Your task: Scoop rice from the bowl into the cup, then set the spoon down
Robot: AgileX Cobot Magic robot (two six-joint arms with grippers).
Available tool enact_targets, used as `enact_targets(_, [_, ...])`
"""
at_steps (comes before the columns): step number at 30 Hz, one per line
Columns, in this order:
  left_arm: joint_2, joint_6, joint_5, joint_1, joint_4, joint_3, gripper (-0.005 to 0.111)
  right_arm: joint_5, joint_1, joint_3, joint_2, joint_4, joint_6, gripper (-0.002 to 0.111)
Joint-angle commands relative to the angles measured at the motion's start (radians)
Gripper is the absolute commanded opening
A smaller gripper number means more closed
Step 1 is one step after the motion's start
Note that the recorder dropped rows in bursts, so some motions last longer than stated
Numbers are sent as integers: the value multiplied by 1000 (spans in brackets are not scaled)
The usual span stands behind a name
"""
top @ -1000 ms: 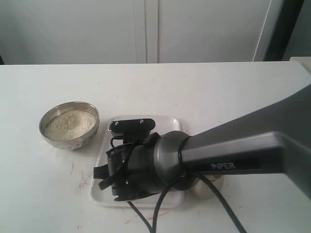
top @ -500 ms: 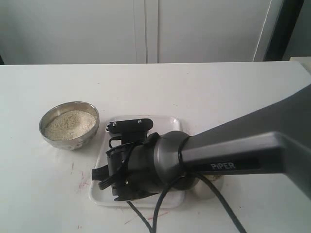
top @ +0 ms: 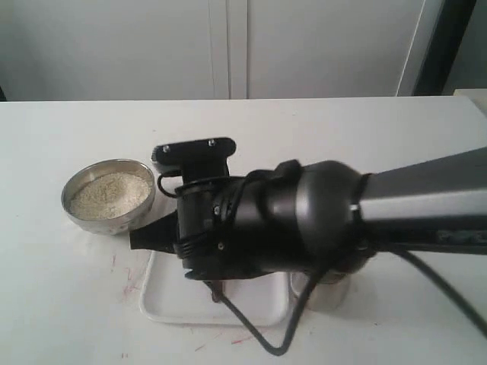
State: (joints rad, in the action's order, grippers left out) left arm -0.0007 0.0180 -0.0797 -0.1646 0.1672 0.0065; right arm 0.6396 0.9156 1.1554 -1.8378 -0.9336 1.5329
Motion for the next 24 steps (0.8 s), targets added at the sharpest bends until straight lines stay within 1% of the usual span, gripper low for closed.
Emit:
enact_targets(1, [1,1,3,-7,10,-6,14,155,37,6,126,-6,-195,32])
enact_targets(4, [1,1,3,-7,10,-6,14,229,62,0,202,-9,-302,32])
enact_targets(6, [1,1,3,-7,10,-6,14,225,76,-26,267,-16,-336,32])
enact_targets(9, [1,1,3,-7,10,-6,14,216,95,-88,370,-15,-362,32])
enact_targets(14, [1,1,3,-7,10,-6,14,206,170,-239,619,15,-446,32])
enact_targets(18, [1,1,3,-7,10,-6,14,203,224,-308,786,124,-561,32])
enact_targets(22, [1,1,3,-7,10,-6,14,211,237,-333,921,230,-655,32])
enact_targets(24, [1,1,3,-7,10,-6,14,231,240,-343,978,247,-698,32])
